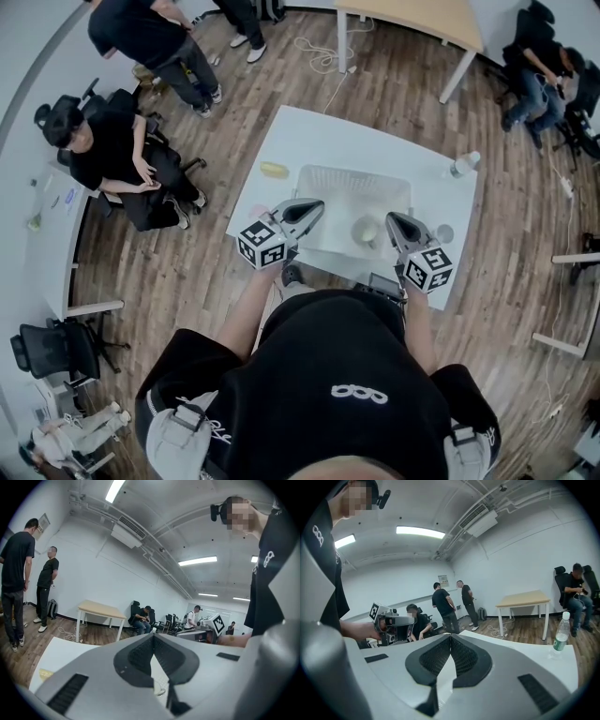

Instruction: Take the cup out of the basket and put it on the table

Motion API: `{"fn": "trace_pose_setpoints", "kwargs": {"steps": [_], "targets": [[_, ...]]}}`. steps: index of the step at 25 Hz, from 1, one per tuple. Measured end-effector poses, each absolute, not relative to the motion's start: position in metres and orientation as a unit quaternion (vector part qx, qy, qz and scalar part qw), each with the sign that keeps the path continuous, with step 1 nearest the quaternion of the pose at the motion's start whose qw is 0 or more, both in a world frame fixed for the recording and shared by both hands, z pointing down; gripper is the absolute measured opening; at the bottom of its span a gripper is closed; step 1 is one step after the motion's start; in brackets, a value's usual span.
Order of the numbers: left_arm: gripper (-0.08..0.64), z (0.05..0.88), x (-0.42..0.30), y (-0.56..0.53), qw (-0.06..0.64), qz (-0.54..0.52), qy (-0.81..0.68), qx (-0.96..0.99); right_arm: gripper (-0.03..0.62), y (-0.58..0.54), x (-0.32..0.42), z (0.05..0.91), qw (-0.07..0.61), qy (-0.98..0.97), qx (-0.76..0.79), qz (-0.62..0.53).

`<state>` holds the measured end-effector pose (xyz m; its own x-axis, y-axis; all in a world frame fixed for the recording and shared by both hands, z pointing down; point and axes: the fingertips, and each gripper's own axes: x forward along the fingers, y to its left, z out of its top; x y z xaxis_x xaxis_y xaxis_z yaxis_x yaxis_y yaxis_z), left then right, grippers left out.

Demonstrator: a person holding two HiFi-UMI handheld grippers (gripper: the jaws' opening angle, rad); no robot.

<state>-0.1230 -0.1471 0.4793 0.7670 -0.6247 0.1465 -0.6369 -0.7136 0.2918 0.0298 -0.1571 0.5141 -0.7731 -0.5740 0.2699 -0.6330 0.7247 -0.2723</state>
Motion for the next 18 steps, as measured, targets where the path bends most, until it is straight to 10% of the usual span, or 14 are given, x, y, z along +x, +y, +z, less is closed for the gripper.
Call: {"fn": "trace_pose_setpoints", "kwargs": {"steps": [8,18], "targets": [[0.008,0.470,-0.133,-0.150,0.157,0.001,-0.343,0.926,0.025,-0.164,0.037,0.519,0.116,-0.922,0.328,0.169],[0.008,0.479,-0.134,-0.141,0.176,-0.010,-0.339,0.924,0.028,-0.164,0.016,0.580,0.329,-0.915,0.200,0.120]]}}
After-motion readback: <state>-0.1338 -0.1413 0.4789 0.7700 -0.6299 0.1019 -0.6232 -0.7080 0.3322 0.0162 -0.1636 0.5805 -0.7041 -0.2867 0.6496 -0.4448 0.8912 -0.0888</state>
